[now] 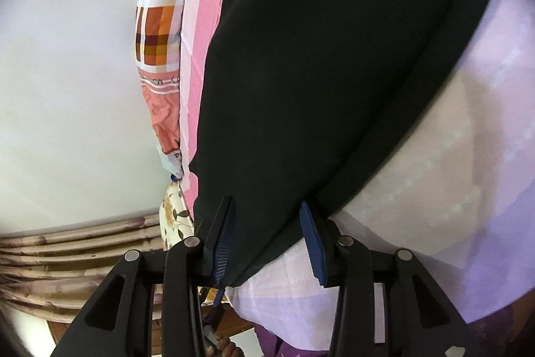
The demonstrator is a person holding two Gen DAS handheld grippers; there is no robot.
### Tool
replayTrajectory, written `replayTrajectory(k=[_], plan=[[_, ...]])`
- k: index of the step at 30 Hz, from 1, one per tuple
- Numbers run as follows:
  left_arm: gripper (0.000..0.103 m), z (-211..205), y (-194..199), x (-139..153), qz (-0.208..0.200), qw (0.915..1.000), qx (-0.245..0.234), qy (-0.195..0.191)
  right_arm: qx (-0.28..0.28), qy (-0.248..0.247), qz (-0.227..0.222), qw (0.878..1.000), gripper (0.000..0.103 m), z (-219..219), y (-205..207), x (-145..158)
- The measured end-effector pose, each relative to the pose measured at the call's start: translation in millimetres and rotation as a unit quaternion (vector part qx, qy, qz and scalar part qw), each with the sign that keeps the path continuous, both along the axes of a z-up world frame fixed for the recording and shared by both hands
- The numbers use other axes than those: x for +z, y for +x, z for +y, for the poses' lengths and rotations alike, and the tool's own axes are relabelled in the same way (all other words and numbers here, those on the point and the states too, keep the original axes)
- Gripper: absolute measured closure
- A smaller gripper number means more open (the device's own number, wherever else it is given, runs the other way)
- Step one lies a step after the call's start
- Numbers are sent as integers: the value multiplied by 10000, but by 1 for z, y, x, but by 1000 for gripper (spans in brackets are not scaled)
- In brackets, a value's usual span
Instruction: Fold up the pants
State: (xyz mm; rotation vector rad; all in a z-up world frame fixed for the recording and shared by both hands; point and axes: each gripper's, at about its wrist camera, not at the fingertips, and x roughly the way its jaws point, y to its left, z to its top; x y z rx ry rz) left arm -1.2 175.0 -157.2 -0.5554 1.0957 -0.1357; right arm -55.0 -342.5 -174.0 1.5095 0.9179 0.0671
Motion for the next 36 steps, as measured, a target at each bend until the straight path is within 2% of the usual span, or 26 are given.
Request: replayTrajectory(k=[2, 3, 4, 5, 6, 11, 13, 16, 19, 22, 25, 28, 32, 36], plan=[[46, 1, 0, -1, 3, 10000, 18, -52, -4, 22, -55, 10000, 65, 7, 3, -2], [46, 2, 0, -2, 13, 10000, 34, -84, 20, -118, -64, 9999, 68, 10, 5, -1], [46, 2, 0, -2, 15, 9999, 42, -99, 71, -284, -16, 9996, 86, 12, 7, -1], [46, 2, 0, -2, 3, 9999, 42, -109, 148, -457, 108, 9988, 96, 13, 9, -2], [46, 2, -1, -1, -11, 9999, 35, -103, 134, -440, 104, 9989, 97, 13, 8, -4], [46, -1, -2, 3, -51, 10000, -13, 43, 377, -776, 34, 9963, 98, 14, 1, 5], [45, -1, -2, 4, -86, 9999, -2, 64, 416, -795, 80, 9959, 98, 11, -2, -3], [44, -3, -1, 2, -43, 10000, -28, 80, 316, -510, 150, 9981, 100, 4, -7, -24], [43, -3, 0, 2, -41, 9999, -64, 129, 173, -153, 37, 9997, 95, -5, -14, -35], [42, -3, 0, 1, -24, 9999, -59, 111, -254, 71, -155, 9995, 93, -24, -30, -37], [42, -3, 1, 1, -16, 9999, -52, 110, -739, -74, -280, 9968, 93, -55, -50, -35], [42, -4, 1, 1, 2, 9999, -58, 147, -1510, 15, -304, 9881, 93, -96, -78, -43], [41, -4, 1, 1, 17, 9999, -50, 145, -2141, 72, -197, 9766, 94, -132, -101, -52], [41, -3, 1, 0, 35, 9999, -29, 139, -2093, -665, 50, 9756, 99, -152, -107, -35]])
